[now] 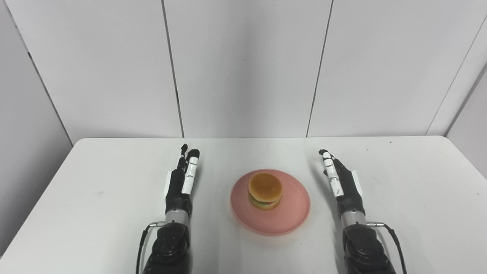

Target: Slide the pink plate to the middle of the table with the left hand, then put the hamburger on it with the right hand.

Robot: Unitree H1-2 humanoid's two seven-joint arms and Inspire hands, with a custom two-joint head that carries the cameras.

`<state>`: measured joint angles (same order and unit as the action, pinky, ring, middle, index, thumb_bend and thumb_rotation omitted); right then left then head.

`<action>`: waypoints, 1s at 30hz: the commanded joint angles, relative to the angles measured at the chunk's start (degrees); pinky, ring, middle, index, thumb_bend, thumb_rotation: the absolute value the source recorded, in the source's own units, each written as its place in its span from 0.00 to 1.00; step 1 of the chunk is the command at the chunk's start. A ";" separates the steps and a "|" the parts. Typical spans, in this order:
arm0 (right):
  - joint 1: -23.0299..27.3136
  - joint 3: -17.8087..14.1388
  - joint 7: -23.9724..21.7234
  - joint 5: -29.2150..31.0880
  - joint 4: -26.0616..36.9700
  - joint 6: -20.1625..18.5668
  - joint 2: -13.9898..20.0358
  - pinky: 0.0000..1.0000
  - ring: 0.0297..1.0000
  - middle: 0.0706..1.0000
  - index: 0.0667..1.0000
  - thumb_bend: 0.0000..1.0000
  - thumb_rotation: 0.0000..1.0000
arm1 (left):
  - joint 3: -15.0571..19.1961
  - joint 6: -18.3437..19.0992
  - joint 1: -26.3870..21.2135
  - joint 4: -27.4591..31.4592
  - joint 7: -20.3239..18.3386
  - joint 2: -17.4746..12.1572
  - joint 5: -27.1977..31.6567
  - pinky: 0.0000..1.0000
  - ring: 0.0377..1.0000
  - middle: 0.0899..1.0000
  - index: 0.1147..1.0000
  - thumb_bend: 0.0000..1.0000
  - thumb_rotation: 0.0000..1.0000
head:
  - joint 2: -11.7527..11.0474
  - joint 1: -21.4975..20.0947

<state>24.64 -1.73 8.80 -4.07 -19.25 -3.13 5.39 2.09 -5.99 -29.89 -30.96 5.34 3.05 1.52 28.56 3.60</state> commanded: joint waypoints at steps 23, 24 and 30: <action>-3.29 -1.78 -1.04 4.17 1.20 5.21 -3.12 0.79 0.85 0.91 0.86 0.69 1.00 | -0.48 1.41 2.68 4.82 -3.45 0.13 1.45 0.95 0.96 0.96 1.00 0.82 0.86 | -0.65 -0.99; -3.30 -1.75 -1.19 4.15 1.23 5.22 -3.04 0.79 0.86 0.91 0.86 0.69 1.00 | -0.52 1.39 2.70 4.81 -3.59 0.10 1.53 0.95 0.96 0.96 1.00 0.82 0.85 | -0.65 -0.99; -2.80 -2.14 -1.66 4.71 2.39 4.00 -2.92 0.80 0.86 0.90 0.86 0.70 1.00 | -0.52 2.33 3.51 6.74 -3.83 0.55 2.14 0.97 0.97 0.97 1.00 0.81 0.83 | 0.93 -0.35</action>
<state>21.80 -3.91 8.11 0.05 -17.71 2.61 2.85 1.66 -4.53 -26.39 -25.33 1.46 2.99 3.53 29.18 3.07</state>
